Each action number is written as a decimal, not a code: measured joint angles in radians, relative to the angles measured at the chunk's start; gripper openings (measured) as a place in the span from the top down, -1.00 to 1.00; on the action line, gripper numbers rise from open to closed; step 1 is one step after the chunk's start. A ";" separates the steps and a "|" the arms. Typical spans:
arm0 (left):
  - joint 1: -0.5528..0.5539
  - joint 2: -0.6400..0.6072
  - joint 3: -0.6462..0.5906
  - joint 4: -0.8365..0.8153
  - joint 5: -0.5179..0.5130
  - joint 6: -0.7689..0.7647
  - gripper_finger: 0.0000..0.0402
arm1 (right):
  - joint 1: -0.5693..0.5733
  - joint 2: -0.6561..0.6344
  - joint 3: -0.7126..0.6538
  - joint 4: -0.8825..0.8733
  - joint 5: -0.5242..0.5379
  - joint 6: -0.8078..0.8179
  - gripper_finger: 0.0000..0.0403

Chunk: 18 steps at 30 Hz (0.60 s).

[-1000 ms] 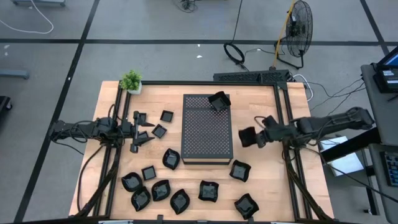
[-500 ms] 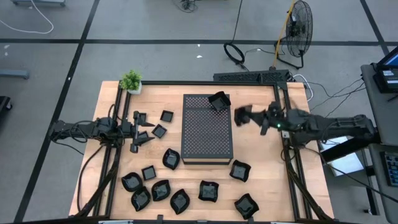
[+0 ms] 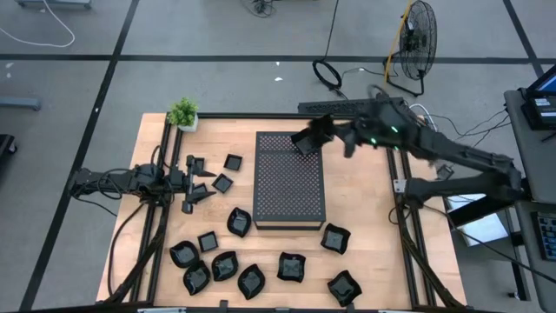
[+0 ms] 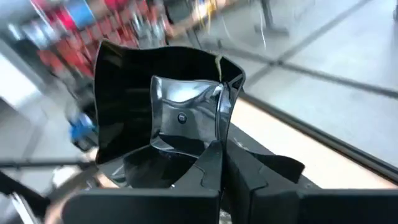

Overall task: Pick & Place Mini shaped plates
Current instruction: Stack the black distorted square plate on top of the black distorted square plate on the shelf

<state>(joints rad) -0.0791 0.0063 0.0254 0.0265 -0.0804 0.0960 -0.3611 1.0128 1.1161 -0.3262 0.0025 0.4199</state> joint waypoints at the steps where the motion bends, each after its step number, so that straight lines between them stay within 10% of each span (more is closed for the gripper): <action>1: 0.000 0.000 0.000 0.000 0.000 0.000 -0.34 | -0.016 0.046 0.052 -0.048 -0.018 -0.023 1.00; 9: 0.000 0.000 0.000 0.000 0.000 0.000 -0.34 | -0.115 0.333 0.364 -0.281 -0.185 -0.112 1.00; 18: 0.000 0.000 0.000 0.000 0.000 0.000 -0.34 | -0.194 0.459 0.415 -0.445 -0.253 -0.130 1.00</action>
<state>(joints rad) -0.0788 0.0063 0.0253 0.0265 -0.0806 0.0959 -0.5551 1.4716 1.5307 -0.7717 -0.2505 0.2901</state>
